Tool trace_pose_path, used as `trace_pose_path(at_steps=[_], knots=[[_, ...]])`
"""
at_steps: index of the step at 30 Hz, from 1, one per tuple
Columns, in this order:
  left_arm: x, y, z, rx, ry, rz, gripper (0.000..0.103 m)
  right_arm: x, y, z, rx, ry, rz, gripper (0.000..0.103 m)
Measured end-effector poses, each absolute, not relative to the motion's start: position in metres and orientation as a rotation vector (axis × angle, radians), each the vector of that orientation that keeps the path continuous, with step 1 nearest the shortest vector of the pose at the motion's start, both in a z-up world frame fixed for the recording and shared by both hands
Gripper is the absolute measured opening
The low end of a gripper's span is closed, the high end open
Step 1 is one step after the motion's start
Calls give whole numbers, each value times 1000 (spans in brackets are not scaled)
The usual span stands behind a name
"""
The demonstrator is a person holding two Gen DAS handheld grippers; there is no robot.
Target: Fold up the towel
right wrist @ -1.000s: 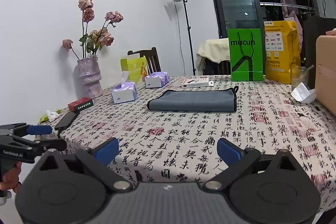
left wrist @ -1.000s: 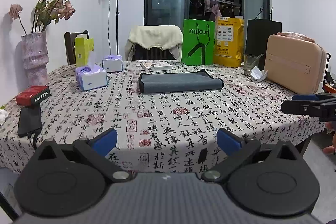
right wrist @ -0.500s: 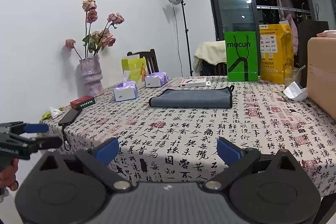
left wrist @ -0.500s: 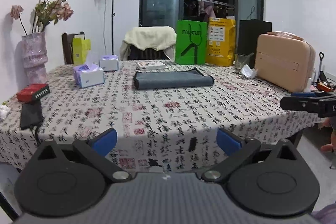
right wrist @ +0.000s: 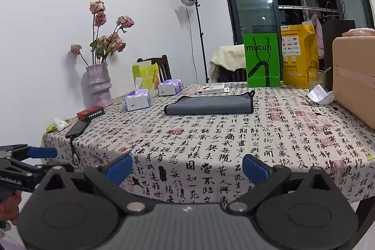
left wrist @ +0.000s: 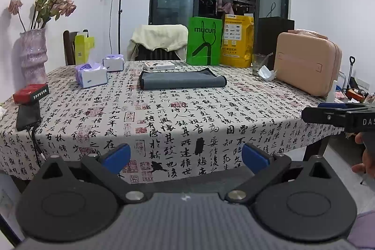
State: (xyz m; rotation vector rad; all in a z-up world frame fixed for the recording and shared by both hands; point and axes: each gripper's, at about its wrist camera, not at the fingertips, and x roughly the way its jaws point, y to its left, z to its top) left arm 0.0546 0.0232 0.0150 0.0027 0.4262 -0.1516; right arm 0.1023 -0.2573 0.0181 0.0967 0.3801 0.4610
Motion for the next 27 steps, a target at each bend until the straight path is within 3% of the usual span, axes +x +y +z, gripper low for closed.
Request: trace_pose_path(at_steps=[27], knots=[[9, 24, -4, -28, 437, -126, 103, 35, -240, -5, 55, 376, 492, 101]])
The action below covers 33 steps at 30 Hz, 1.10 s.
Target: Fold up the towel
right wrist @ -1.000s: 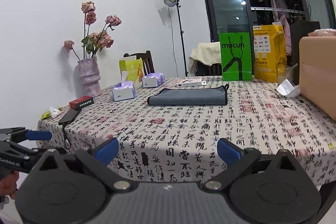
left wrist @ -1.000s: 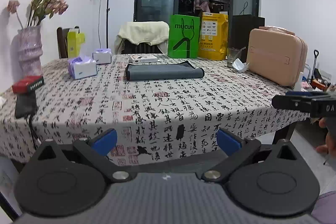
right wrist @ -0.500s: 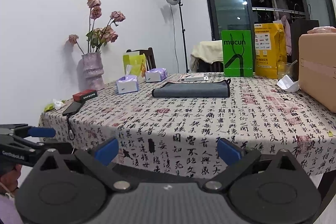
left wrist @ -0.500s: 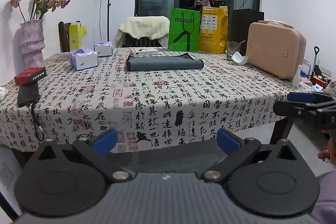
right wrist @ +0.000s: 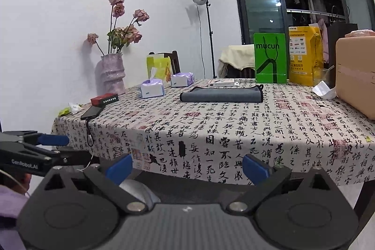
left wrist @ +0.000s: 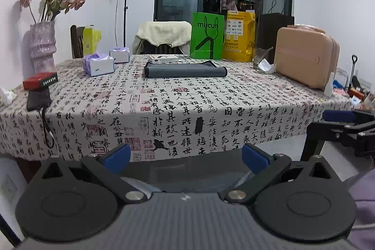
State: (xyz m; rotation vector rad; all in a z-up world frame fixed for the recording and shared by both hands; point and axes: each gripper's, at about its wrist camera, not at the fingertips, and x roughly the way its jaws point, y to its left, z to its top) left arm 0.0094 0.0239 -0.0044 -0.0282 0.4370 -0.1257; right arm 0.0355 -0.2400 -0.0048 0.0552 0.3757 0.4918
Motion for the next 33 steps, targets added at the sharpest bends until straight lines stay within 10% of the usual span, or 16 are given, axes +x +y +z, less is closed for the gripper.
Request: trace_pose_path(at_steps=[33], knots=[[-12, 16, -5, -10, 376, -101, 103, 12, -237, -2, 40, 361, 488, 101]])
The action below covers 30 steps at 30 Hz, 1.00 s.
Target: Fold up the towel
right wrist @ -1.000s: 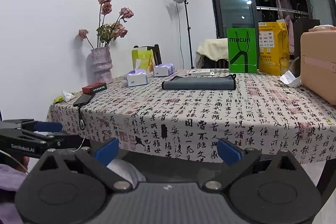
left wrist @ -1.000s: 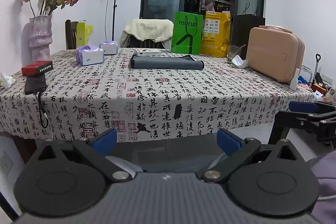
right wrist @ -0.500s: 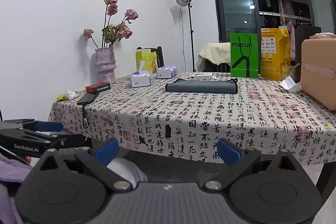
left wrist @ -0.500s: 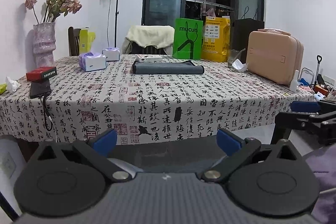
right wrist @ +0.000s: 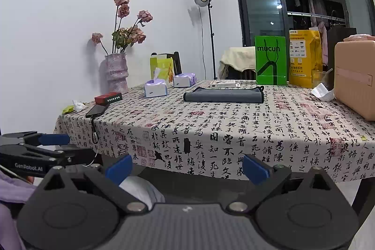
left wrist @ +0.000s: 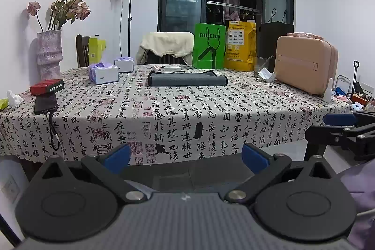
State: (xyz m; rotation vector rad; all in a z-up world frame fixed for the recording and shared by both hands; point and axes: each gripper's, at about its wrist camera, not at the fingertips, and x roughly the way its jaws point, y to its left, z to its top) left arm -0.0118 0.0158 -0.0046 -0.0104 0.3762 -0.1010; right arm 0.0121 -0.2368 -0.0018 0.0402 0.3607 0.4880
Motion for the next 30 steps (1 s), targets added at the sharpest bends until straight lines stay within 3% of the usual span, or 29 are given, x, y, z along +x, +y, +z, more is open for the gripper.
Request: trace_pose_path(at_steps=[30], knots=[[-12, 14, -1, 2, 365, -98, 103, 15, -238, -2, 47, 368, 480, 101]])
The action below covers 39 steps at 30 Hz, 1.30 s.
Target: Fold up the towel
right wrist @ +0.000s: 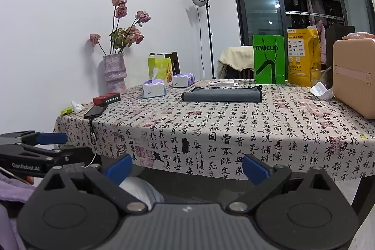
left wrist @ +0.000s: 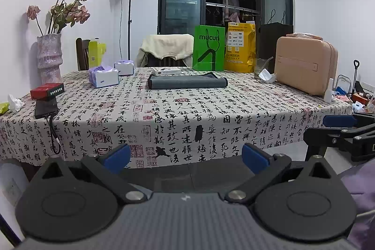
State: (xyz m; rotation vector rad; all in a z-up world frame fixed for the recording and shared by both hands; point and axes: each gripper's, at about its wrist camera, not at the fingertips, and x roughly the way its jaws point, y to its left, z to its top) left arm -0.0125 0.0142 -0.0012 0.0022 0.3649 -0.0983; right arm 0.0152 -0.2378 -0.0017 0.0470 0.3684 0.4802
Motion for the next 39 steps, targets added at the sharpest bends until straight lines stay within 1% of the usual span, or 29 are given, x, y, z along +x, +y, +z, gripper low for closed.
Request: trace_pose_path(at_steps=[39], knots=[[-12, 11, 0, 10, 351, -98, 103, 14, -234, -8, 56, 377, 476, 101]])
